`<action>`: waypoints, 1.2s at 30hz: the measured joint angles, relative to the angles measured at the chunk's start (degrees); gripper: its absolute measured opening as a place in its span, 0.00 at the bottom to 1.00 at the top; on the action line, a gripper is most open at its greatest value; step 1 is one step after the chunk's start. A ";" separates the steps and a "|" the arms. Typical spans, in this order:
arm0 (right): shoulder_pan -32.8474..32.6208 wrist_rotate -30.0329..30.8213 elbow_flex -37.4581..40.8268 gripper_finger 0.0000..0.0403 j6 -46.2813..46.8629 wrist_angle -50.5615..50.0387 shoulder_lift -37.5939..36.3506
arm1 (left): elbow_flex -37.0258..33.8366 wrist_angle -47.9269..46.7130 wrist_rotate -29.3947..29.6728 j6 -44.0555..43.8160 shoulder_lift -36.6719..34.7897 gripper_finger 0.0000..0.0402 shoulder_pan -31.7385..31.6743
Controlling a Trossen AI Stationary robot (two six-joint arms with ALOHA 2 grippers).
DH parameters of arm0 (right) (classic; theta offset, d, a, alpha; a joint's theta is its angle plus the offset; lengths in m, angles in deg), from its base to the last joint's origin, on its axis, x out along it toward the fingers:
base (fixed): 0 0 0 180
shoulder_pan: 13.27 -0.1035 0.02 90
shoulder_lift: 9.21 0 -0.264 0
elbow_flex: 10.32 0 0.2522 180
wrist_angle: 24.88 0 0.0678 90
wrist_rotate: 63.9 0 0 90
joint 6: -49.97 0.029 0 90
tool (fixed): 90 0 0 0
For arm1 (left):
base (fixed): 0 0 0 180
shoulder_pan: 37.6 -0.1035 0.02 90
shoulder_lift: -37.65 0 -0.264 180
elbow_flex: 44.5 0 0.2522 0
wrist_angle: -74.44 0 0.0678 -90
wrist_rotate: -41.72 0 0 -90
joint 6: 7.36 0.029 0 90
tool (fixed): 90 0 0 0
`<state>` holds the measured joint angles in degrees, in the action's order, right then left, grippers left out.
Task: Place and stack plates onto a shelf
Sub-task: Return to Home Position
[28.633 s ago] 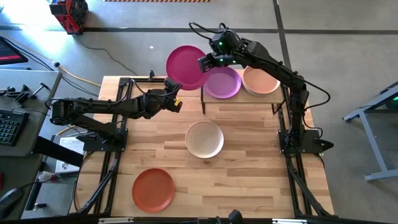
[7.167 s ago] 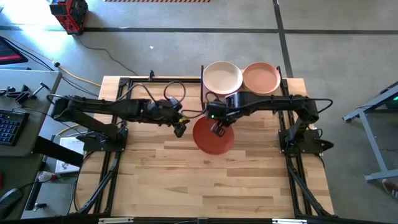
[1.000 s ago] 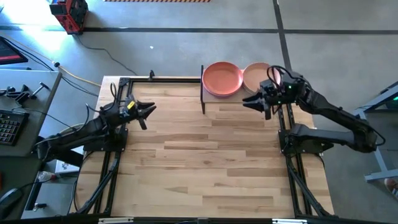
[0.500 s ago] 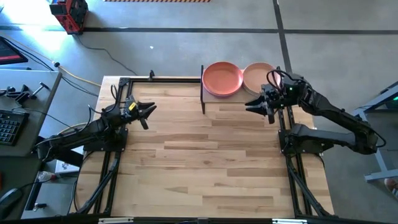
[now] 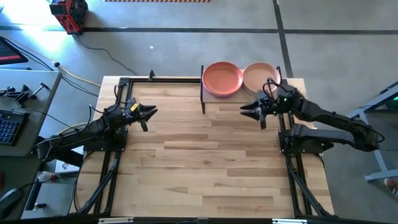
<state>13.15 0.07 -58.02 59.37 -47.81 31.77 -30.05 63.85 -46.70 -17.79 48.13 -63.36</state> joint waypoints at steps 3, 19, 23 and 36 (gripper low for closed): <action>-0.62 3.25 5.81 0.28 4.66 6.65 -1.09 | 0.00 -0.57 0.03 0.00 0.00 0.21 0.00; -6.54 14.30 24.63 0.28 7.09 19.69 -4.53 | 0.00 -2.52 1.01 2.41 0.00 0.21 0.00; -7.16 14.01 27.78 0.28 8.33 23.11 -5.32 | 0.00 -2.50 1.06 8.33 0.00 0.21 -0.02; -10.44 10.21 30.06 0.28 6.52 21.47 -6.59 | 0.00 -2.48 1.04 10.64 0.00 0.21 0.00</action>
<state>2.71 10.28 -27.96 65.89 -26.34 25.18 -30.05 61.37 -45.66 -7.15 48.13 -63.36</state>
